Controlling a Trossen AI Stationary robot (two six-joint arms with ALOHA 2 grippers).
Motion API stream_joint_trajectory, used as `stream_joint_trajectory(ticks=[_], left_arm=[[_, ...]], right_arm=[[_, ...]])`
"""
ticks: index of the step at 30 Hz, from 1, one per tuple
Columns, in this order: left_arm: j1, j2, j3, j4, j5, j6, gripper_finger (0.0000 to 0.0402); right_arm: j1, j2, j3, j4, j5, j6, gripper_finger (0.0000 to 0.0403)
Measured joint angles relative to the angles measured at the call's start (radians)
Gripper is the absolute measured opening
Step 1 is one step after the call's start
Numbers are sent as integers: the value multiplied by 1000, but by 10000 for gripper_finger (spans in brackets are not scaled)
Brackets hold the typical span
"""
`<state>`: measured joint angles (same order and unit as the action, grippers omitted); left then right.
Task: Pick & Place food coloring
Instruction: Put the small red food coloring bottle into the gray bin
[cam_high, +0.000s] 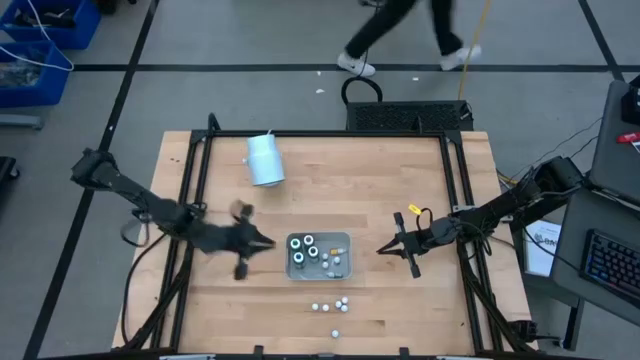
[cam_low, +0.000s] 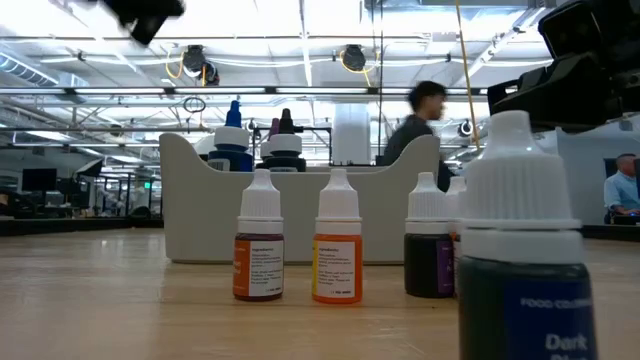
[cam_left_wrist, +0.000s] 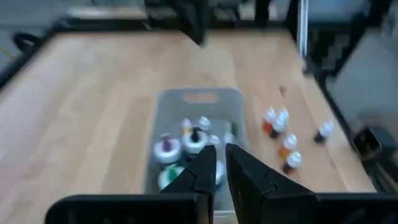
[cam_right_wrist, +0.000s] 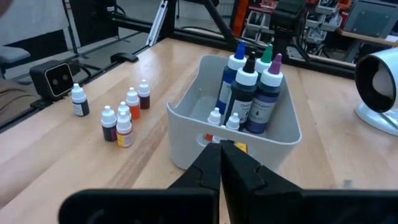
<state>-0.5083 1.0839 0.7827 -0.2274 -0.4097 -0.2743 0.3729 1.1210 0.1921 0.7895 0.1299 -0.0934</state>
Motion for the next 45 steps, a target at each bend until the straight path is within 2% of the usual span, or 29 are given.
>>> stream_joint_trajectory(ticks=[6, 11, 15, 18, 22, 26, 31, 36, 39, 45], left_arm=[[-61, 550, 585, -513, 93, -44, 42], [-78, 928, 1029, -781, 244, -3, 42], [-81, 1137, 1297, -914, 287, 5, 49], [-75, 1230, 1418, -990, 293, 6, 76], [-60, 1267, 1448, -1000, 286, 7, 137], [-43, 1268, 1415, -1000, 286, 10, 197], [-22, 1270, 1350, -994, 287, 10, 237], [-7, 1270, 1277, -941, 314, 18, 234], [-5, 1270, 1269, -916, 355, 31, 221], [-7, 1270, 1268, -878, 358, 33, 191]], right_arm=[[0, -2, 0, 0, 0, -2, 1], [0, -2, 0, 0, 0, 2, 1], [0, -2, 0, 14, -2, 26, 1], [1, -2, 0, 26, -3, 29, 1], [2, -2, 1, 28, -3, 29, 0], [2, -2, 1, 27, -3, 29, 0], [2, -2, 1, 29, -2, 29, 0], [2, -2, 1, 29, -2, 29, 0], [2, -2, 1, 29, -1, 29, 0], [2, -2, 1, 29, -1, 29, 0]])
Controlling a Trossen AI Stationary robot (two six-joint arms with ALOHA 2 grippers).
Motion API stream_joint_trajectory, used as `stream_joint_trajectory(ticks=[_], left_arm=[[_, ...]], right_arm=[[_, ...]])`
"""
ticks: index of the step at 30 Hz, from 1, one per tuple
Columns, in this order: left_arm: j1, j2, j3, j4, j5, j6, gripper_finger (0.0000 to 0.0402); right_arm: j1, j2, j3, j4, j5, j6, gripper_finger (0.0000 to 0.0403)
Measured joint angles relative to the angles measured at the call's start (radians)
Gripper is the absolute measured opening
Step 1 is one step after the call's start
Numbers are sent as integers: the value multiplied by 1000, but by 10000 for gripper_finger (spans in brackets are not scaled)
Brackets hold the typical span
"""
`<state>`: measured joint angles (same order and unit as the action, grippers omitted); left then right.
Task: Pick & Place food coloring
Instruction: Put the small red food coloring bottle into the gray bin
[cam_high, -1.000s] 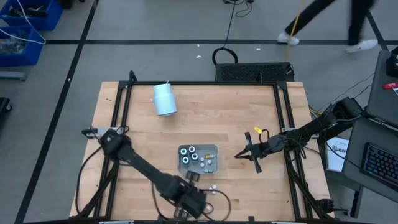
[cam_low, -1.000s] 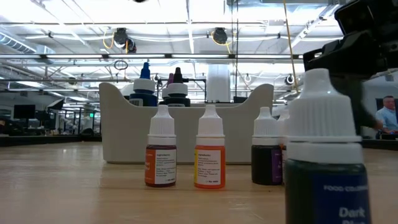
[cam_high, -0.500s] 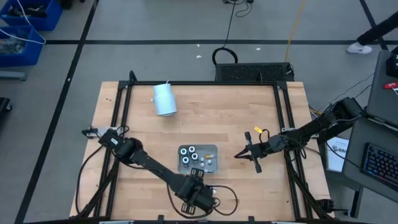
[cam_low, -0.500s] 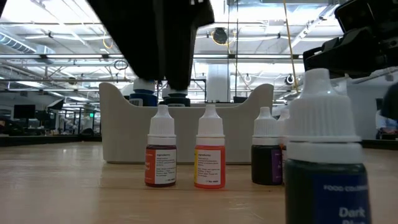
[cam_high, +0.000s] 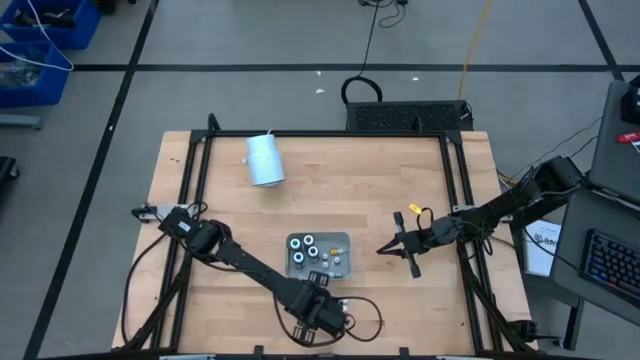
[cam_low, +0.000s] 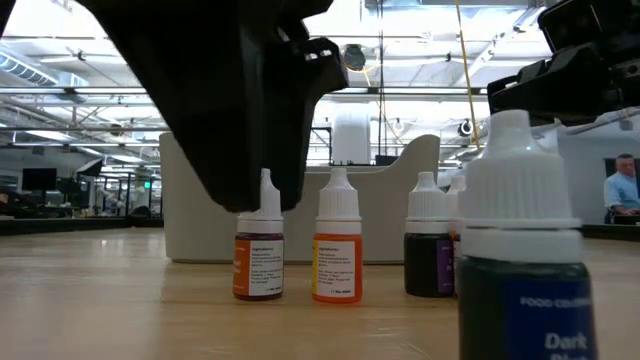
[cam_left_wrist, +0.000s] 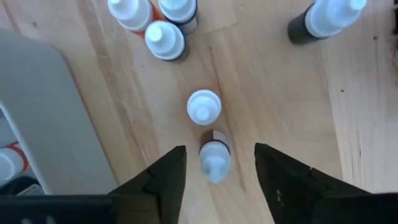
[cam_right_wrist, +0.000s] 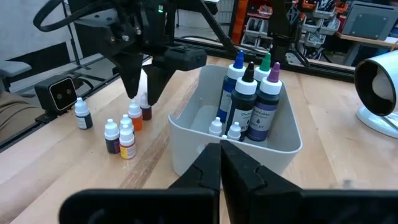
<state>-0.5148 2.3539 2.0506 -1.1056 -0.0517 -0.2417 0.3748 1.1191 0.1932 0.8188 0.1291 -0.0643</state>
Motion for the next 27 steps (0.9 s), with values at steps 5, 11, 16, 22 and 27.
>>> stream_joint_trajectory(ticks=[5, 11, 16, 22, 27], left_arm=[[0, 4, 0, 0, 0, 18, 161], [0, 7, -1, 0, 8, 27, 128], [0, 7, -1, 0, 5, 53, 105], [0, 6, -1, 0, -1, 64, 66], [0, 5, 0, -8, 0, 65, 53]], right_arm=[[0, 0, 0, 0, 0, 0, 0], [0, 0, 0, 0, 0, 0, 0], [0, 0, 0, 0, 0, 0, 0], [0, 0, 0, 0, 0, 0, 0], [0, 0, 0, 0, 0, 0, 0]])
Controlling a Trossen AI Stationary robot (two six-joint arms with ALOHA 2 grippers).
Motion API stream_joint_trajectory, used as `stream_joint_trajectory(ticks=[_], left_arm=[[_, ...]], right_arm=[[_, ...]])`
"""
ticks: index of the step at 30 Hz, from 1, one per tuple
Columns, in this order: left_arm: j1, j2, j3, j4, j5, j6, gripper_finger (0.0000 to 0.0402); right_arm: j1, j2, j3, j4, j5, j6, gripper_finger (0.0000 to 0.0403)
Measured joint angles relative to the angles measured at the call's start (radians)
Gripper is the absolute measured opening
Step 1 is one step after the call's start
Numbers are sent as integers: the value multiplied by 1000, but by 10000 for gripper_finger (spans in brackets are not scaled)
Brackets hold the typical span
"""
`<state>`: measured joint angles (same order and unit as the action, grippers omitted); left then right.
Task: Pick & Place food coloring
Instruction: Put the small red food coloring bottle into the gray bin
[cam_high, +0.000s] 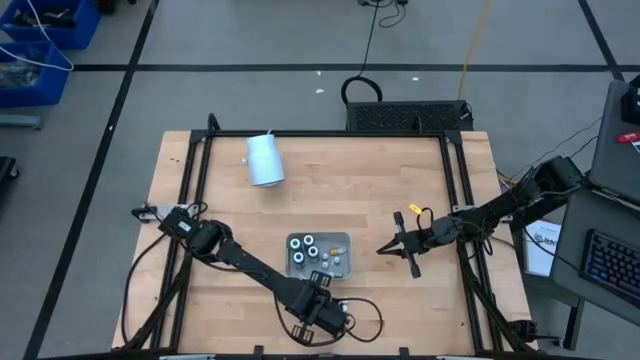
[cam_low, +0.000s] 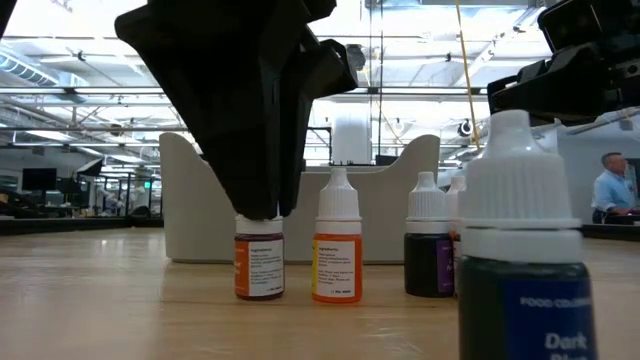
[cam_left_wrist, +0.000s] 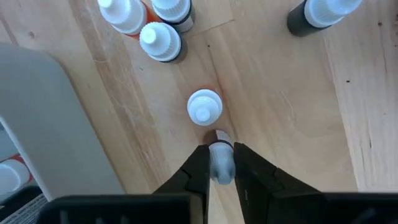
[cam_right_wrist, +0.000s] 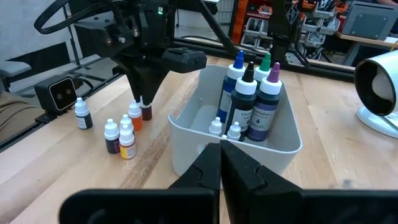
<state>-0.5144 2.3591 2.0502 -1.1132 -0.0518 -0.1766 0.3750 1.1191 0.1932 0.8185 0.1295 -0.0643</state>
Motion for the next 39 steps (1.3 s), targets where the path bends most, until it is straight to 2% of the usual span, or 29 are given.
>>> stream_joint_trajectory(ticks=[4, 7, 13, 16, 21, 23, 32, 39], left_arm=[[0, -23, 1, -30, 9, 4, 53], [2, -47, 55, -88, 1, 7, 53], [42, -52, 260, -221, -127, 60, 53], [100, -55, 294, -218, -160, 69, 53], [169, -43, 244, -216, -158, 108, 53], [179, -43, 208, -186, -125, 117, 53], [190, -41, 107, -75, -72, 129, 53], [190, -41, 34, 3, -83, 125, 53]], right_arm=[[0, 0, 0, 0, 0, 0, 0], [0, 0, 0, 0, 0, 0, 0], [0, 0, 0, 1, 0, 0, 0], [0, 0, 0, 1, 0, 0, 0], [0, 0, 0, 0, 0, 0, 0], [0, 0, 0, -2, 0, 0, 0], [0, 0, 0, -7, 0, -6, 0], [0, 0, 0, -7, 0, -8, 0]])
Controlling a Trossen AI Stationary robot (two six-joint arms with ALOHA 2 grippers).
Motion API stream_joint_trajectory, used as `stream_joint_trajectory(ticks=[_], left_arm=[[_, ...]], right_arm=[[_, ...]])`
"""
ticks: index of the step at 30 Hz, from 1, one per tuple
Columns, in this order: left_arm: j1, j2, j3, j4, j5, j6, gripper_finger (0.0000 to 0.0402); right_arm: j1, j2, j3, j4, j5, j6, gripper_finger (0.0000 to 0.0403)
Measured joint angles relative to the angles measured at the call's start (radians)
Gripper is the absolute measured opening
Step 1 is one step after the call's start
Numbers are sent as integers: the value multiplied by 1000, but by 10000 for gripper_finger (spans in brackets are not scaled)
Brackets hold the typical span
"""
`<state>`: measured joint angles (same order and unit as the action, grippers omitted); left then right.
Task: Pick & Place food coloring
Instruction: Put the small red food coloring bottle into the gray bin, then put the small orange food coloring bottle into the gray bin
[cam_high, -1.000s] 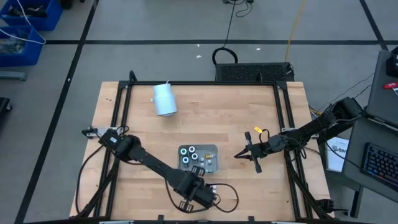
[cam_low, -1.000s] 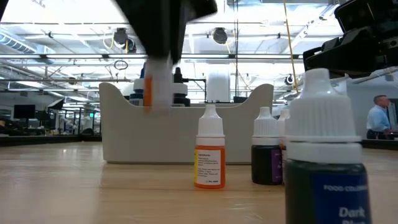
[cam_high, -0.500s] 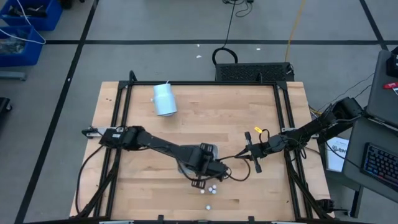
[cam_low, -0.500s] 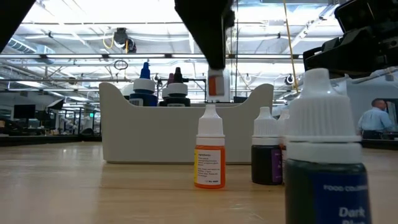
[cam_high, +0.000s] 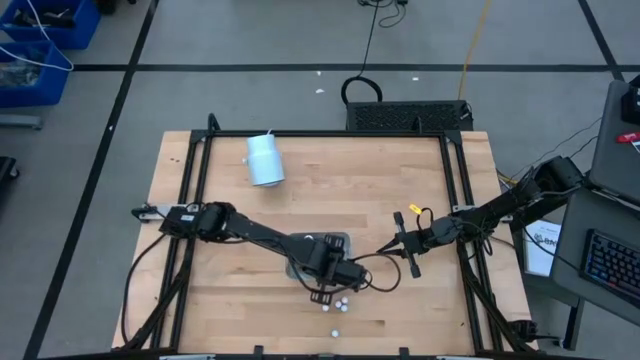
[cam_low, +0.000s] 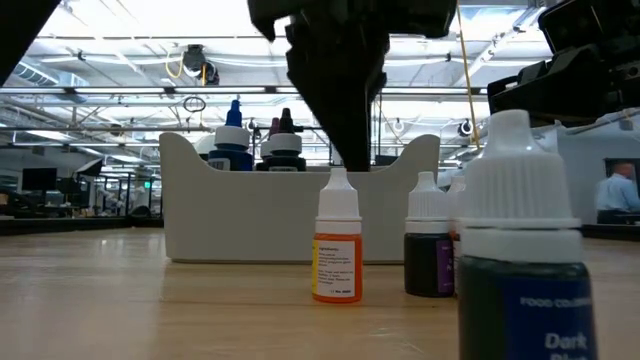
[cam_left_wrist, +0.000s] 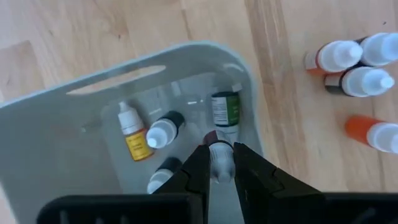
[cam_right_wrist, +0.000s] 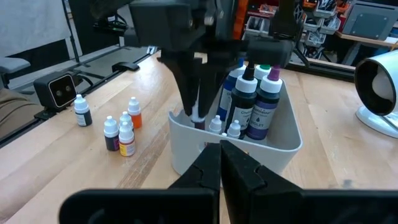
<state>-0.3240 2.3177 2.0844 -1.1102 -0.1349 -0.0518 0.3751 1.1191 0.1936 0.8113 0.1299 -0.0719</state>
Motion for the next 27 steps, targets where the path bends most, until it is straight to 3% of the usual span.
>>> stream_joint_trajectory(ticks=[14, 22, 27], left_arm=[[14, 0, -50, 66, 4, -2, 54], [16, 0, -50, 65, 35, -8, 145], [8, -18, 28, 5, 38, 0, 172]], right_arm=[[0, 0, 0, 0, 0, 4, 0], [0, 0, 0, 0, 0, 7, 0], [0, 0, 0, 0, 0, 7, 0]])
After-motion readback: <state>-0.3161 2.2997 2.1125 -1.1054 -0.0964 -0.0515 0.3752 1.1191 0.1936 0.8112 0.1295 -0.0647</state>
